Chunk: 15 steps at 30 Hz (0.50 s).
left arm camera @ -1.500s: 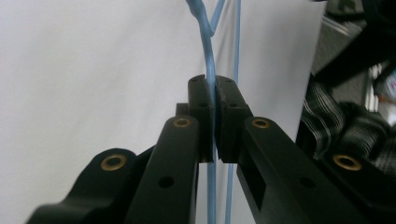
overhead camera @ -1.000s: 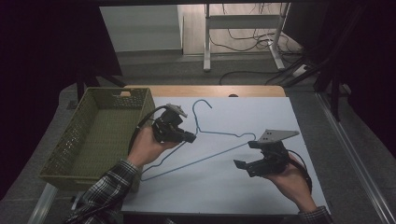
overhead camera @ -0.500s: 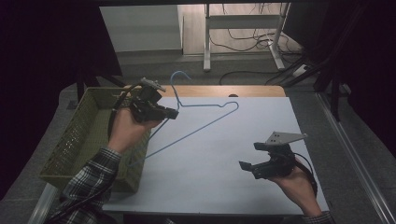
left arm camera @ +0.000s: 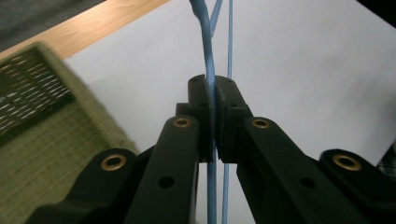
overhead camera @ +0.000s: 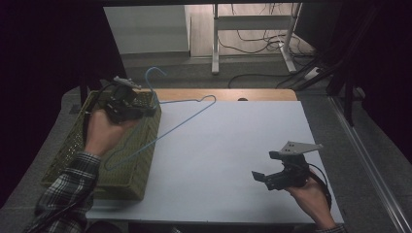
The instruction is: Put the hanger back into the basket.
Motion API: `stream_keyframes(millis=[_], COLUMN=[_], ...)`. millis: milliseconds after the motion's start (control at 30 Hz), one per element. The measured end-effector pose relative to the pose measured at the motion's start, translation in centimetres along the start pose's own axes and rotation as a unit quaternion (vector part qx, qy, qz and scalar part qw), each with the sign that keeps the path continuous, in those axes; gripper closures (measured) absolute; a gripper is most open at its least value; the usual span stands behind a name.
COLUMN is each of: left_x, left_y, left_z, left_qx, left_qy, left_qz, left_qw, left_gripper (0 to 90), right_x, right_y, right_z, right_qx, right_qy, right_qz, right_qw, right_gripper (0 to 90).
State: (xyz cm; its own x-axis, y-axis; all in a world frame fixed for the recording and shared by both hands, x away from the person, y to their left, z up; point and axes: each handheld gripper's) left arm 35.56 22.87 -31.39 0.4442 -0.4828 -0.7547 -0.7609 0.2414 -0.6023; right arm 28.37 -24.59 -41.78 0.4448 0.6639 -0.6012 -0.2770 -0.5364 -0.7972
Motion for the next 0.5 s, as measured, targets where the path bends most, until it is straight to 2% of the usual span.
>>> stream_keyframes(millis=[200,367,500], left_x=[-1.6,-2.9,-3.6], left_y=[1.7,3.1,4.1], left_z=[2.8,5.1,6.8], left_qx=[-0.022,-0.042,-0.06], left_qy=[-0.025,-0.051,-0.063], left_qz=[-0.011,-0.02,-0.032], left_qw=[0.9994,0.9976,0.9957], left_gripper=[87.2,87.2,87.2], right_x=[-0.1,0.0,0.0], right_y=[0.9,1.5,1.7], right_z=[-0.2,-0.4,-0.4], right_qx=[0.009,0.017,0.021], right_qy=[0.005,0.007,0.007], right_qz=[-0.001,0.001,0.002], right_qw=[0.9999,0.9998,0.9998], right_gripper=[1.0,0.9,0.9])
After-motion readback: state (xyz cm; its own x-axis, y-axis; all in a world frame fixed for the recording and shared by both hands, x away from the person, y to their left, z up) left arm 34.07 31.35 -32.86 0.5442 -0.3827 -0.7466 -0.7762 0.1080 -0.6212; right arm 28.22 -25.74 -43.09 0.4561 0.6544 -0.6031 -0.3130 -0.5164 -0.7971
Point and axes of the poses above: each handheld gripper's, and its own axes: x roughly forward along the jaws, y roughly out of its underside, z roughly to its left, and after that the axes turned 13 degrees about -x, right-handed
